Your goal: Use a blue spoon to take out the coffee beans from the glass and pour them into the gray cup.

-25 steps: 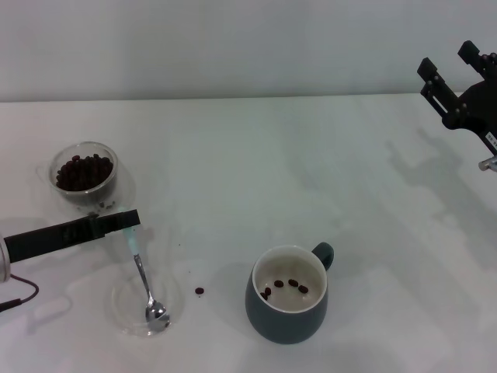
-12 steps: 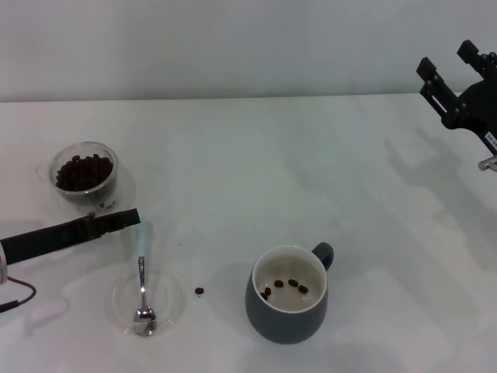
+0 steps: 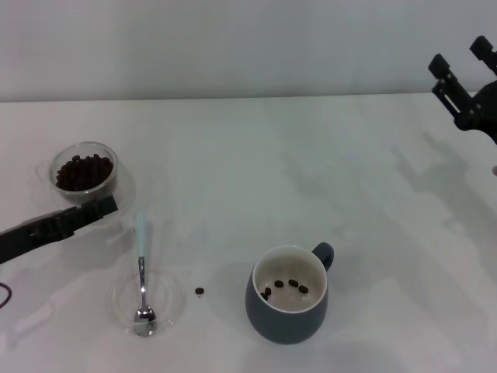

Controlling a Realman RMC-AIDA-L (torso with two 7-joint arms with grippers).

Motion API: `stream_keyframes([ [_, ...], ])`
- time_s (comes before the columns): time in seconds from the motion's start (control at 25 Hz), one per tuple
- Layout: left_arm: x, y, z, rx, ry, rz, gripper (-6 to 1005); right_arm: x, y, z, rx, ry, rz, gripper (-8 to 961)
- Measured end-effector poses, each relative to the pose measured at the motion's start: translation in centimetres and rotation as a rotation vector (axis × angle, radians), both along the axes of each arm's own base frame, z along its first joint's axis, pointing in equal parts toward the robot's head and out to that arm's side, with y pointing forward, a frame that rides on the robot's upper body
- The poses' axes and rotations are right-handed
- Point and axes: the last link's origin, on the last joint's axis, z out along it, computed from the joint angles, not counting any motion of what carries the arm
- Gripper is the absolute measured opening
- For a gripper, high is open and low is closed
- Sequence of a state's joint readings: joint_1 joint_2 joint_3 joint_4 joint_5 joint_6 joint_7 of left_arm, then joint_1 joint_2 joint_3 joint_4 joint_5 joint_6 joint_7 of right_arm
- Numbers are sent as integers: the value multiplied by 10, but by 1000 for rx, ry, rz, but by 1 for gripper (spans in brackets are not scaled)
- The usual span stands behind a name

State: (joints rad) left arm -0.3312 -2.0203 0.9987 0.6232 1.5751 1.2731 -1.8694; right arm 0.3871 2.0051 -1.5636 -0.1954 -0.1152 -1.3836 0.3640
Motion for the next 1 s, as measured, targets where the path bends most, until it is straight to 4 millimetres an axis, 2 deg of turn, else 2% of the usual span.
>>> stream_keyframes([
  [0.32, -2, -20, 22, 191, 2, -168, 456, 5, -32, 6, 46, 17, 63, 699],
  [0.56, 0, -30, 30, 339, 21, -273, 459, 17, -70, 2, 30, 45, 72, 699],
  [0.84, -14, -49, 44, 549, 60, -288, 465, 16, -88, -13, -77, 56, 109, 699],
  [1.0, -19, -59, 50, 641, 78, -293, 465, 17, -91, -13, -79, 56, 109, 699],
])
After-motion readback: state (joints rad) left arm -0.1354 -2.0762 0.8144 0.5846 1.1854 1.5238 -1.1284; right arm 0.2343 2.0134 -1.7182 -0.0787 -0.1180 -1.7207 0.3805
